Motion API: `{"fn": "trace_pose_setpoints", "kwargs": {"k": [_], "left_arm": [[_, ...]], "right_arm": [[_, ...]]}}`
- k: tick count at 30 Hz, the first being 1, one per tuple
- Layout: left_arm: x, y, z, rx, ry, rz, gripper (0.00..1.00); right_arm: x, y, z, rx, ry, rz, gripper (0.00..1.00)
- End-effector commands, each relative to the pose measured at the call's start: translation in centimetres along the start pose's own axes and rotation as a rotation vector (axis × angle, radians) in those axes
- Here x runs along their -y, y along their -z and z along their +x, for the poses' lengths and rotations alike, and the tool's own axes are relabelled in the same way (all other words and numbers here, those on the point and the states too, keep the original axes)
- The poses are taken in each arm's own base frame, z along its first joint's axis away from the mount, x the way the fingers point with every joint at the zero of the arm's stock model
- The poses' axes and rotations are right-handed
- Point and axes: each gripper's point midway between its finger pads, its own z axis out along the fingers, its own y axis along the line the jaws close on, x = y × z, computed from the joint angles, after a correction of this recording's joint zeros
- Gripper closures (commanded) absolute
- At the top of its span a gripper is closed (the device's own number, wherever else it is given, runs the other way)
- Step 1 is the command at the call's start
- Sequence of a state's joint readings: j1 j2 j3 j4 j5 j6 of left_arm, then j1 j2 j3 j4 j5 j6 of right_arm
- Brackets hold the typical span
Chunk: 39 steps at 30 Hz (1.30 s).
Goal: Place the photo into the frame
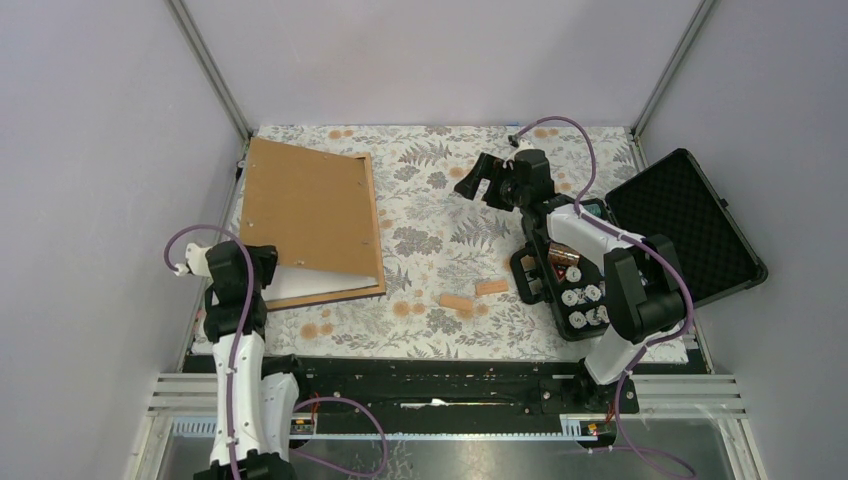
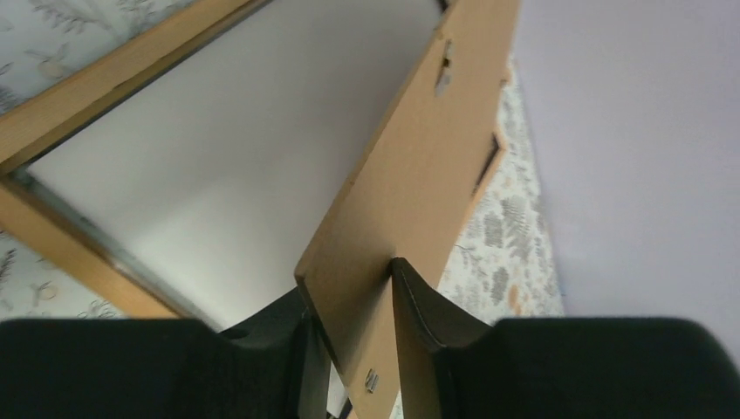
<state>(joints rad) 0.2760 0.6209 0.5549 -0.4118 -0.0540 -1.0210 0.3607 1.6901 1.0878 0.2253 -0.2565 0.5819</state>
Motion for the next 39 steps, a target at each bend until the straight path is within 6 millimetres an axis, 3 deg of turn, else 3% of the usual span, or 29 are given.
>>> {"fn": "trace_pose_setpoints", "kwargs": {"k": [1, 7, 14, 28, 31, 35, 39], "left_arm": [[-0.9, -0.7, -1.0, 0.031, -0.048, -0.074, 0.66], [-2.2, -2.3, -0.2, 0.004, -0.05, -0.119, 0.57], [-3.8, -3.6, 0.8, -0.033, -0.06, -0.143, 0.57], [-6.3, -3.5, 4.5, -0.154, 0.015, -0.145, 0.56], [-6.6, -3.2, 4.3, -0.152, -0.001, -0.17, 0.43], [-7.0, -2.2, 2.8, -0.097, -0.017, -0.238, 0.04], [-6.8, -1.2, 1.7, -0.062, 0.004, -0.282, 0.01]], "right_arm": [[-1.0, 0.2, -1.5, 0.047, 0.011, -0.049, 0.0], [-0.7, -0.1, -1.4, 0.039, 0.017, -0.038, 0.0], [-0.2, -0.4, -1.2, 0.035, 0.018, -0.02, 0.0], [-0.1, -1.3, -0.5, 0.002, -0.001, -0.033, 0.0], [-0.1, -1.4, -0.4, 0.0, -0.006, -0.037, 0.0], [-0.2, -1.4, -0.4, -0.002, -0.009, -0.044, 0.0], [-0.3, -1.5, -0.3, -0.004, -0.014, -0.051, 0.0]]}}
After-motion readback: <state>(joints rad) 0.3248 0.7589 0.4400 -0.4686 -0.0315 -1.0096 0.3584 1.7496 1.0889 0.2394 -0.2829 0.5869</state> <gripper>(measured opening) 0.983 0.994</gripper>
